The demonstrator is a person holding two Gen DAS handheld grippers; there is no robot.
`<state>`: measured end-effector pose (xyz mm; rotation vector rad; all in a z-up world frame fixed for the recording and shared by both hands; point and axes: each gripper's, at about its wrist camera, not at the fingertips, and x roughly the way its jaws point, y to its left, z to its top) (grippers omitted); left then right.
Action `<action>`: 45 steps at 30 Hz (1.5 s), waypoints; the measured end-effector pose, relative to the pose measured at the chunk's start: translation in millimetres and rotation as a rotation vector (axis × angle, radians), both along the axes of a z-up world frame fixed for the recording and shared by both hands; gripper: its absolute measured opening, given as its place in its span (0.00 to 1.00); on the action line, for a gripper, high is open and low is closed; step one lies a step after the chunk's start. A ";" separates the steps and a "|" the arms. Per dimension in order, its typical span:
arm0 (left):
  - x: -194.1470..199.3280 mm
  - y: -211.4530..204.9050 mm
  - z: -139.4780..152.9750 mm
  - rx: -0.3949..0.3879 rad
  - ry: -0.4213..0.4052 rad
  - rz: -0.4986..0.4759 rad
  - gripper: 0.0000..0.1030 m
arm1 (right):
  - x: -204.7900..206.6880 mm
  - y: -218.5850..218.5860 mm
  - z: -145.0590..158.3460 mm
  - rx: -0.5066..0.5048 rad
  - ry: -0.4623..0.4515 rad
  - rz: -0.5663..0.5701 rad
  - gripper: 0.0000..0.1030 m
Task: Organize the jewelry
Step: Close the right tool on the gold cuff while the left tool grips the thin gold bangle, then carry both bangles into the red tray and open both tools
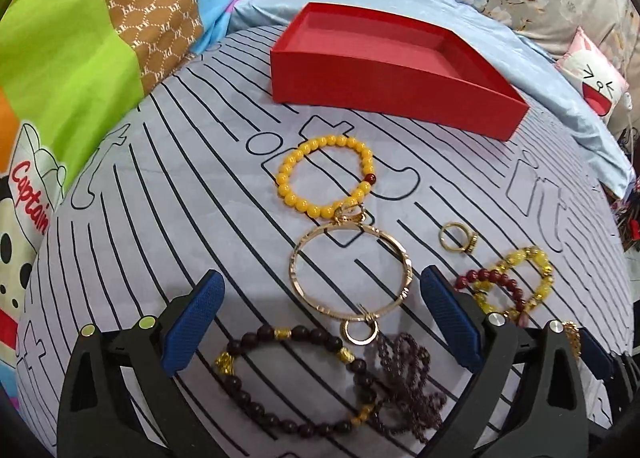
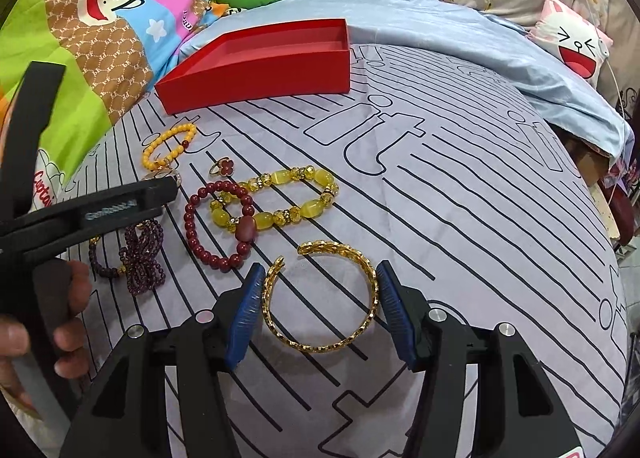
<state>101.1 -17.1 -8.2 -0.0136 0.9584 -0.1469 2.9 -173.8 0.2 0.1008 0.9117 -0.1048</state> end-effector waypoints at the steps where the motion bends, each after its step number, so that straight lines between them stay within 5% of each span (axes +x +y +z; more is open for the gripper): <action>1: 0.7 -0.9 -0.4 0.008 -0.001 -0.001 0.89 | 0.6 0.1 -0.7 0.001 0.001 0.001 0.53; 11: -5.8 -5.0 3.3 0.032 -0.047 -0.022 0.57 | 3.9 1.4 -1.3 0.005 0.001 0.009 0.54; 23: -28.2 9.4 17.0 -0.070 -0.035 -0.034 0.57 | -8.2 -1.1 12.1 0.015 -0.022 0.012 0.53; 33: -43.1 27.4 63.5 -0.073 -0.093 -0.062 0.57 | -3.1 -5.2 46.3 0.027 -0.073 0.029 0.53; 45: 62.3 -0.2 116.9 -0.095 -0.201 -0.144 0.57 | 139.0 -18.2 99.5 0.019 -0.146 0.115 0.53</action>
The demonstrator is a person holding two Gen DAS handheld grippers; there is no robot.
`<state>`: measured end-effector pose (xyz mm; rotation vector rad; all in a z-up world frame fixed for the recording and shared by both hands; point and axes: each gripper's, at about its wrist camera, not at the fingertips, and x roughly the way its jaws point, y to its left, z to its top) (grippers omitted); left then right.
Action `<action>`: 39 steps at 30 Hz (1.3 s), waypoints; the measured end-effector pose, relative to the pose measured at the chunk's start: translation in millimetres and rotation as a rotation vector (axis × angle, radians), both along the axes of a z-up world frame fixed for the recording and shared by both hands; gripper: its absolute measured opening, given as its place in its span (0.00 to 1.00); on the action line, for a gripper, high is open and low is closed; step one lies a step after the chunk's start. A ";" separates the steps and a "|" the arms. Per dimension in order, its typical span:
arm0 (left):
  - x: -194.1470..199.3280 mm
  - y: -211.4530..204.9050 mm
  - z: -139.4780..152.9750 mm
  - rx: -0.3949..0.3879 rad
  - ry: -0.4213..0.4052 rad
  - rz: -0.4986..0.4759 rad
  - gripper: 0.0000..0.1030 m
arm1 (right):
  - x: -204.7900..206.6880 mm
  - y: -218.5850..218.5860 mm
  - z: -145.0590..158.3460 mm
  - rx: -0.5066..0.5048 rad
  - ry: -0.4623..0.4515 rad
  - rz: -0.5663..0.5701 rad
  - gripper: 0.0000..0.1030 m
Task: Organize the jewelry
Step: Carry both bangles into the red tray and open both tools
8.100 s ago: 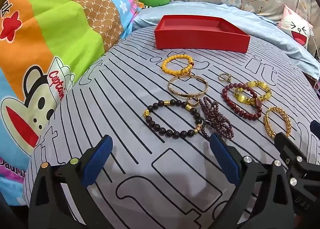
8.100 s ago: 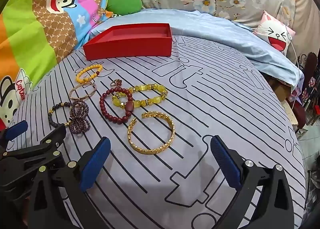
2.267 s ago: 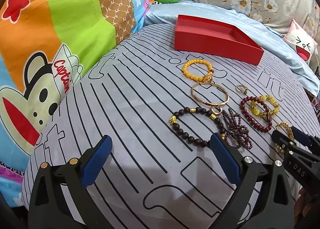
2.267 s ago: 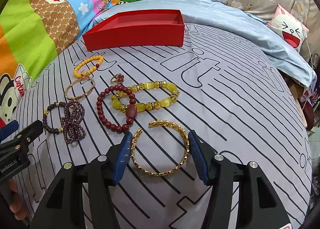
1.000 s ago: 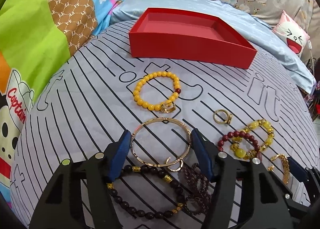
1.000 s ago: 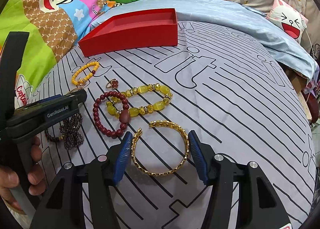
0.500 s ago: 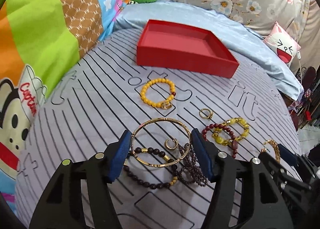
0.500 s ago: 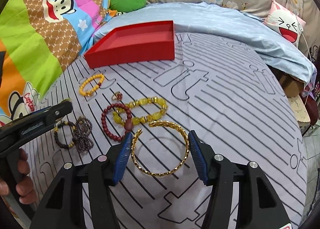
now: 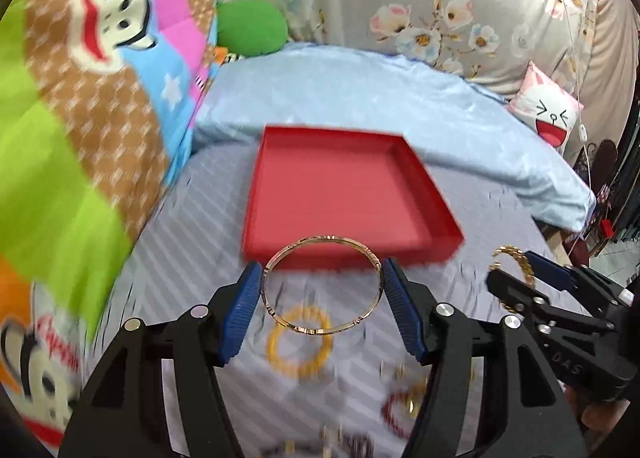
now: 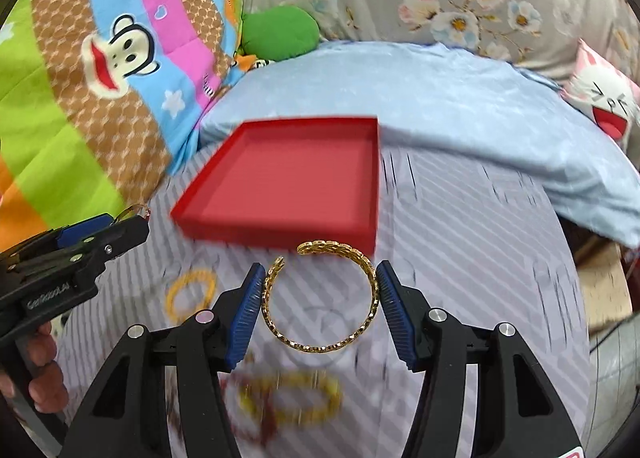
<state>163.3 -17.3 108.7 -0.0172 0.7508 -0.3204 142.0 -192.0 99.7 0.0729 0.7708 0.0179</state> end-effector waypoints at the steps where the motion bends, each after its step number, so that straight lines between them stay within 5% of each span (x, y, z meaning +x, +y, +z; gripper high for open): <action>1: 15.0 -4.2 2.6 0.000 -0.009 -0.004 0.57 | 12.5 -0.5 1.3 0.002 -0.001 0.005 0.53; 9: 135.0 -31.4 -6.9 0.027 0.014 0.002 0.57 | 142.6 0.5 -4.8 0.006 0.055 0.042 0.54; 18: 227.3 -45.0 -44.9 0.039 0.123 -0.015 0.57 | 226.2 -4.0 -32.0 -0.011 0.143 0.038 0.54; 27: 260.3 -55.7 -64.8 0.096 0.185 -0.034 0.57 | 252.5 -5.7 -47.5 -0.050 0.179 0.042 0.55; 30: 263.3 -56.3 -66.0 0.105 0.187 -0.018 0.60 | 251.8 -7.3 -45.0 -0.053 0.164 0.033 0.62; 39: 236.8 -25.6 -44.3 0.009 0.159 0.052 0.67 | 217.5 -18.2 -25.0 -0.026 0.125 0.019 0.64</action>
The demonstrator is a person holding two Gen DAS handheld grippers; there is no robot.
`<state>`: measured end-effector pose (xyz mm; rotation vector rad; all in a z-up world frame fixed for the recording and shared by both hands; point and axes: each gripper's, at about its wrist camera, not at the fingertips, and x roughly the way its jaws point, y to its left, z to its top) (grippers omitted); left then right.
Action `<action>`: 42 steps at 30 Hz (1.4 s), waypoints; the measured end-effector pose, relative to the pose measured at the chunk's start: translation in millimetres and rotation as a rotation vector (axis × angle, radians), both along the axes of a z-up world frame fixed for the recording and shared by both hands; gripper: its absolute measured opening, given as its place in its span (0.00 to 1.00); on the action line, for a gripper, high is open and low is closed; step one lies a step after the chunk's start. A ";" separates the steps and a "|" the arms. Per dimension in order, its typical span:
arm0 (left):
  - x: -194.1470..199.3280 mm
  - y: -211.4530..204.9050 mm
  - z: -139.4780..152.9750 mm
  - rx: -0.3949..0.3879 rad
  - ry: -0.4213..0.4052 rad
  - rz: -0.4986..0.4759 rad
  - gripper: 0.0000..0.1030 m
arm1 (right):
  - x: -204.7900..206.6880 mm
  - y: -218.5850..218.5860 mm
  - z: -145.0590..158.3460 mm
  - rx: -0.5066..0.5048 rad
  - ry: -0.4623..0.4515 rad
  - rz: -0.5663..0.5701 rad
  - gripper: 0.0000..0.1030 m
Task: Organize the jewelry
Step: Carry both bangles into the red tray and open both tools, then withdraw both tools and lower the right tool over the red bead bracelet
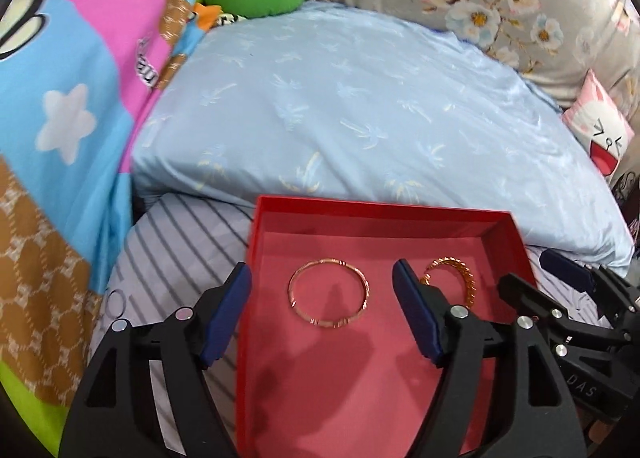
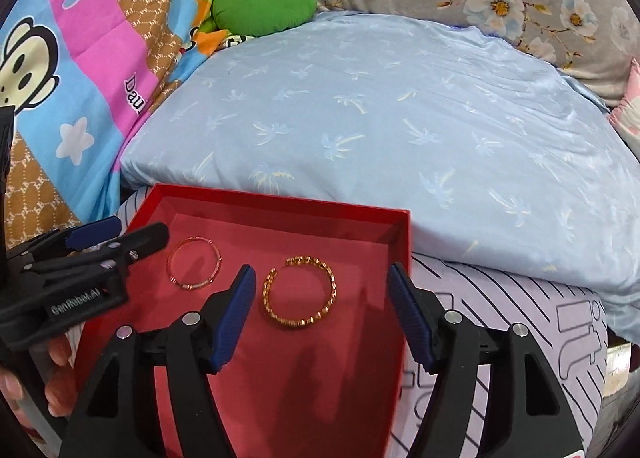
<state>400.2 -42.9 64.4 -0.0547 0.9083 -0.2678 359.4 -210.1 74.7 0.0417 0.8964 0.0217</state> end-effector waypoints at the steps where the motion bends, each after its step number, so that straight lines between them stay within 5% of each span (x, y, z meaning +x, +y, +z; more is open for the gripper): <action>1: -7.8 3.8 4.4 -0.003 -0.010 0.003 0.67 | -8.9 -0.9 4.0 0.001 -0.011 -0.005 0.64; 12: -125.0 40.3 30.6 0.068 -0.087 0.001 0.72 | -124.9 2.4 23.0 -0.048 -0.071 0.008 0.69; 17: -177.4 49.2 23.0 0.119 -0.087 -0.006 0.72 | -186.2 10.2 17.3 -0.049 -0.074 0.005 0.69; 27: -275.6 68.0 -11.5 0.100 -0.045 0.013 0.72 | -299.7 36.1 -22.2 -0.053 -0.025 0.002 0.69; 42: -359.0 84.2 -59.7 0.099 -0.041 0.114 0.72 | -363.8 33.9 -67.5 0.019 0.051 -0.074 0.69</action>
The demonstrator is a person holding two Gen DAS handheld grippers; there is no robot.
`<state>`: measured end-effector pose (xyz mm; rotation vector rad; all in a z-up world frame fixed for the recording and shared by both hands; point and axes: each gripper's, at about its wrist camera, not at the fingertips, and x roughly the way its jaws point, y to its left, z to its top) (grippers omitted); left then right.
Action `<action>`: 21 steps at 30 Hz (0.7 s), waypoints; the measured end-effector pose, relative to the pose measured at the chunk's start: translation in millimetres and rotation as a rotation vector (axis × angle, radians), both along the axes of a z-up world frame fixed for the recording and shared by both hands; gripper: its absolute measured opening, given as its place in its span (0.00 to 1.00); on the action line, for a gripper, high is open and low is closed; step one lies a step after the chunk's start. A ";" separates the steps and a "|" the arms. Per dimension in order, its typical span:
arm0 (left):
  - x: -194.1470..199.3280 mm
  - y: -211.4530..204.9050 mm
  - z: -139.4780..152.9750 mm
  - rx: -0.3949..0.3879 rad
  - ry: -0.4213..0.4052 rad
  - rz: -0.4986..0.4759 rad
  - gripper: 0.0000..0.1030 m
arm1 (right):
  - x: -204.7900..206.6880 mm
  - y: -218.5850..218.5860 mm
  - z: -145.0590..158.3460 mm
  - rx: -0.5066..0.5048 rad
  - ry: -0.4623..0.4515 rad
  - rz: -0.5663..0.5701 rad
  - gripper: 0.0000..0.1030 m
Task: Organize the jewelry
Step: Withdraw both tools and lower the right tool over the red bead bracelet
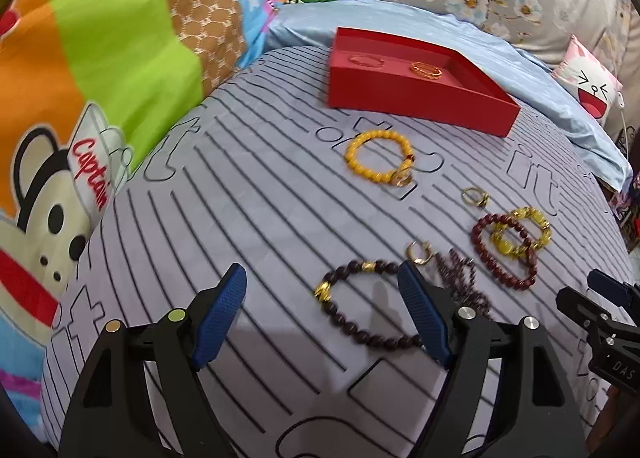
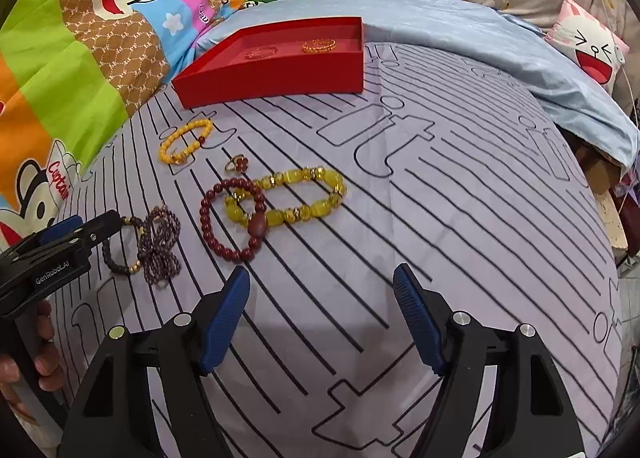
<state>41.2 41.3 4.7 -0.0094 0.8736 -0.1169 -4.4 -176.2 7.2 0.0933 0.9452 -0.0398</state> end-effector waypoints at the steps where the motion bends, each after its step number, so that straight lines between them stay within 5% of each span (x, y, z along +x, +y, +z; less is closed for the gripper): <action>1: -2.0 1.7 -2.1 0.002 -0.005 0.014 0.72 | 0.2 0.0 -0.9 0.002 0.002 -0.001 0.69; 9: -5.6 15.5 -9.0 -0.090 0.009 0.051 0.72 | 21.7 -9.0 7.4 0.003 -0.036 -0.029 0.68; 15: -7.2 13.3 -9.8 -0.088 0.010 0.050 0.73 | 36.6 -7.1 10.7 0.070 -0.046 -0.030 0.61; 21: -6.8 12.9 -9.6 -0.086 0.010 0.050 0.73 | 39.3 16.2 0.7 0.075 -0.012 0.038 0.44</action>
